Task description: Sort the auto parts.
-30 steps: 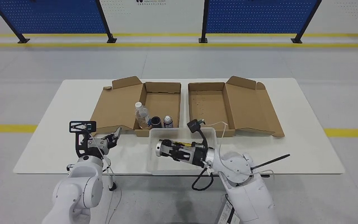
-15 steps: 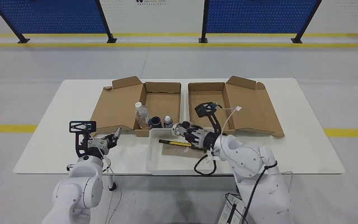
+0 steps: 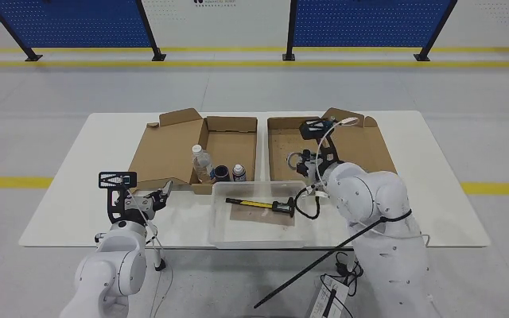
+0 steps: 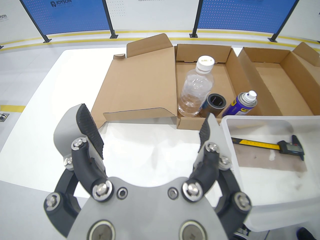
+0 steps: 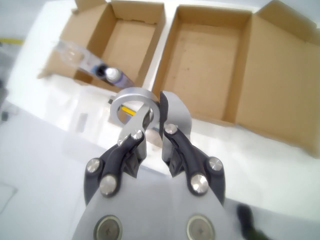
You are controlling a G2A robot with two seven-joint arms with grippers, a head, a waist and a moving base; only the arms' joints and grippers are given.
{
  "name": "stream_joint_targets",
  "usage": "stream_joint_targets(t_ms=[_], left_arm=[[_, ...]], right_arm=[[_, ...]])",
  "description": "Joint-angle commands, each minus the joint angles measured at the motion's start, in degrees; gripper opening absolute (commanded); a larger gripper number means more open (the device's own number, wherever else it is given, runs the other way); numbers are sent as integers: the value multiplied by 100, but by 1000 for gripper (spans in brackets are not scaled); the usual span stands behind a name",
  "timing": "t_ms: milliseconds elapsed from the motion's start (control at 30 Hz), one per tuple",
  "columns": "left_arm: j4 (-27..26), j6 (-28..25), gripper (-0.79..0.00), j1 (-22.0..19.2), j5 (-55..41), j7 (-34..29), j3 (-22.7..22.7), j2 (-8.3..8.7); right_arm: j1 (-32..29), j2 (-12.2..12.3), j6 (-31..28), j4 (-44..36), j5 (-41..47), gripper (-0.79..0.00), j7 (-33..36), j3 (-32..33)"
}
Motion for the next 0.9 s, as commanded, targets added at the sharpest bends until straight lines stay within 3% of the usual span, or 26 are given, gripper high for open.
stream_joint_targets(t_ms=[0,400,867], left_arm=[[0,0,0,0,0,0,0,0],[0,0,0,0,0,0,0,0],[0,0,0,0,0,0,0,0]], right_arm=[[219,3,-36,254,-237,-785,220,-73],[1381,-104,150,2170,-693,-785,763,-559],[2306,-359,352,3930,-178,-785,358,-1063]])
